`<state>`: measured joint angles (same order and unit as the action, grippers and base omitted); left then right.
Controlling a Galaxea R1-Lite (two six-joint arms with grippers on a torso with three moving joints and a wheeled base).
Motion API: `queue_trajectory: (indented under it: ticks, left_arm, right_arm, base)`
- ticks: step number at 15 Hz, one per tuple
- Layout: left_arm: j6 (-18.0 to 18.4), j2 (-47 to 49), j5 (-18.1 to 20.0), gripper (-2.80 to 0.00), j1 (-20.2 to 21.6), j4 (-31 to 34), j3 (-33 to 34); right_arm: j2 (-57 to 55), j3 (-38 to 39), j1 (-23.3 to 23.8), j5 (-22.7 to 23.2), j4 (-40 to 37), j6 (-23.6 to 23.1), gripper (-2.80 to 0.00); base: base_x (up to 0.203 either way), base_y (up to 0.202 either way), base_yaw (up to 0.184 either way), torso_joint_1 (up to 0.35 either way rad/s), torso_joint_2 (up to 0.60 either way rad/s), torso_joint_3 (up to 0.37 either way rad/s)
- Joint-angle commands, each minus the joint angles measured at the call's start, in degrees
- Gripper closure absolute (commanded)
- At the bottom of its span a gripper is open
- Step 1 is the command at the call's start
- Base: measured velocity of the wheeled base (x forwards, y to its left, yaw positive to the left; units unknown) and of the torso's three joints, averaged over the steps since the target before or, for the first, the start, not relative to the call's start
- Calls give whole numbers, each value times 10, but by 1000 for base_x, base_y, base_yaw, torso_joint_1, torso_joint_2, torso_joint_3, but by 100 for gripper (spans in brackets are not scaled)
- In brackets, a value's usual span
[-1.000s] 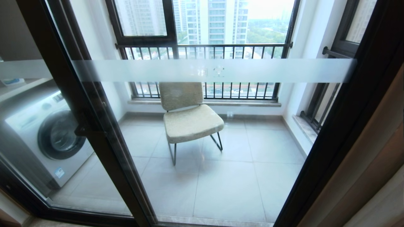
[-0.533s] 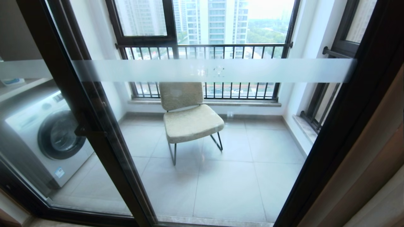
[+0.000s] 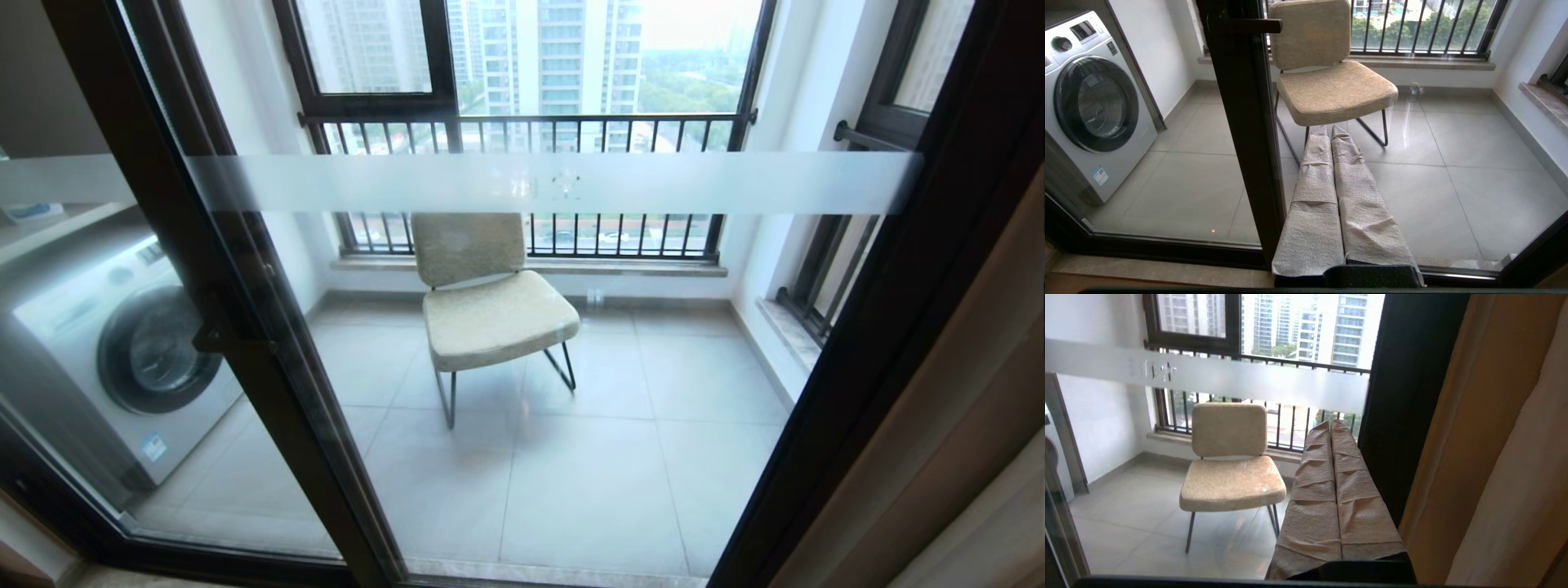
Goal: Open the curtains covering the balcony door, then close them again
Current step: Close the inner curtains on both sides
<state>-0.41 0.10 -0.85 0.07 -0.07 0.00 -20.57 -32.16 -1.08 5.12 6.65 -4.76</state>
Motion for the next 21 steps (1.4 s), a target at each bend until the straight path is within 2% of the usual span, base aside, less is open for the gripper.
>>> queue_trajectory:
  ticks: [1, 3, 5, 7, 9, 10, 13, 14, 18, 21]
  left_arm:
    - [0, 0, 0, 0, 0, 0, 0]
    - [0, 0, 0, 0, 0, 0, 0]
    - [0, 0, 0, 0, 0, 0, 0]
    - [0, 0, 0, 0, 0, 0, 0]
    - [0, 0, 0, 0, 0, 0, 0]
    - [0, 0, 0, 0, 0, 0, 0]
    - [0, 0, 0, 0, 0, 0, 0]
    - [0, 0, 0, 0, 0, 0, 0]
    - [0, 0, 0, 0, 0, 0, 0]
    - [0, 0, 0, 0, 1, 0, 0]
  right_arm:
    - [-135, -93, -2, -27, 17, 13, 0]
    - [-185, -124, 16, -73, 25, 17, 0]
    - [-209, -134, 100, -67, 29, 17, 0]
    - [-229, -135, 217, 4, 30, 16, 0]
    - [-241, -129, 304, 86, 31, 15, 0]
    - [-241, -117, 321, 110, 31, 12, 0]
    - [-203, -72, 343, 115, 30, -12, 0]
    - [-189, -56, 349, 115, 29, -13, -280]
    - [-146, 7, 382, 108, 29, -13, -280]
    - [-162, 14, 406, 48, 30, -24, -280]
  base:
    - [0, 0, 0, 0, 0, 0]
    - [0, 0, 0, 0, 0, 0]
    - [0, 0, 0, 0, 0, 0]
    - [0, 0, 0, 0, 0, 0]
    - [0, 0, 0, 0, 0, 0]
    - [0, 0, 0, 0, 0, 0]
    - [0, 0, 0, 0, 0, 0]
    - [0, 0, 0, 0, 0, 0]
    - [0, 0, 0, 0, 0, 0]
    - [0, 0, 0, 0, 0, 0]
